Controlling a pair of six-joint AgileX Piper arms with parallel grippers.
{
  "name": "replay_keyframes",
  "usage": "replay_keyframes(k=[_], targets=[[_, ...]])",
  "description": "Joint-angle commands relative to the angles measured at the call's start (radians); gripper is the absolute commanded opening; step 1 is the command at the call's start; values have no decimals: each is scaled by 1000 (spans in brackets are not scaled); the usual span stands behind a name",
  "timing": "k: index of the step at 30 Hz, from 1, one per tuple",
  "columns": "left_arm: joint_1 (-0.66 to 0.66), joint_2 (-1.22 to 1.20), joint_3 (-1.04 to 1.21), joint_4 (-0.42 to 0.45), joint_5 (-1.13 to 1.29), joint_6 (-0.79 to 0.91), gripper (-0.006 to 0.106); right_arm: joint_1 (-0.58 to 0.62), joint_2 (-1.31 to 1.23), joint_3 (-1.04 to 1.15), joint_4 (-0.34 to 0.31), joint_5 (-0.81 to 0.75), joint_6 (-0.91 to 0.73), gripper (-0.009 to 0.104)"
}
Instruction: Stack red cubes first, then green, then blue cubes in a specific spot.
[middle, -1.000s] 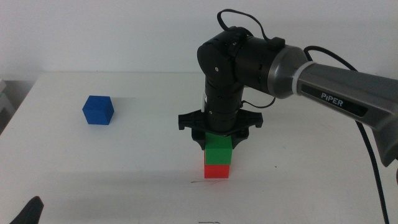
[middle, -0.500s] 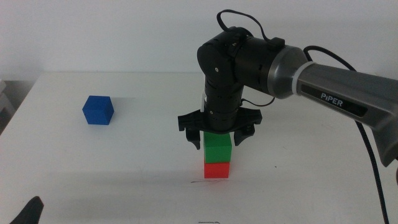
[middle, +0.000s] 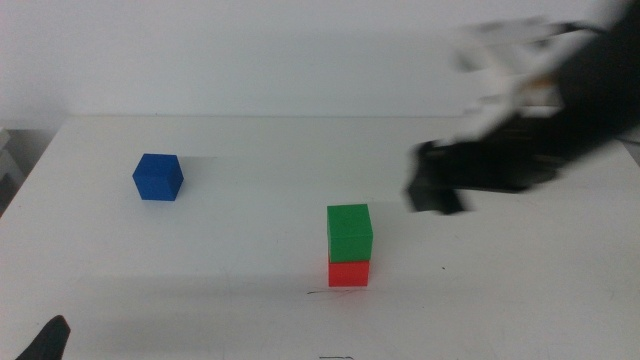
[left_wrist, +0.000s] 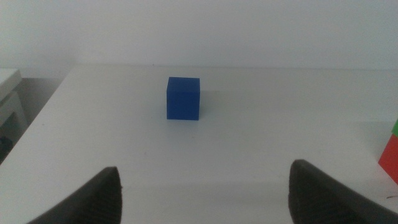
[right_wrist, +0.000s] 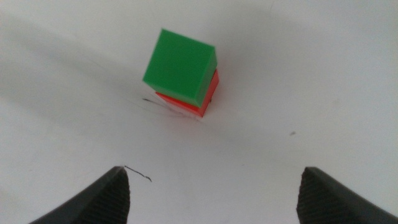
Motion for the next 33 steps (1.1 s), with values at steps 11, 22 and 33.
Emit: replay_keyframes(k=[11, 22, 33], targets=[[3, -26, -1, -10, -78, -6, 90, -58, -719, 326, 17, -148, -255, 83], [3, -26, -1, -10, -78, -6, 90, -56, -729, 325, 19, -174, -279, 83], [3, -26, -1, -10, -78, -6, 90, -56, -730, 322, 39, -241, -307, 83]])
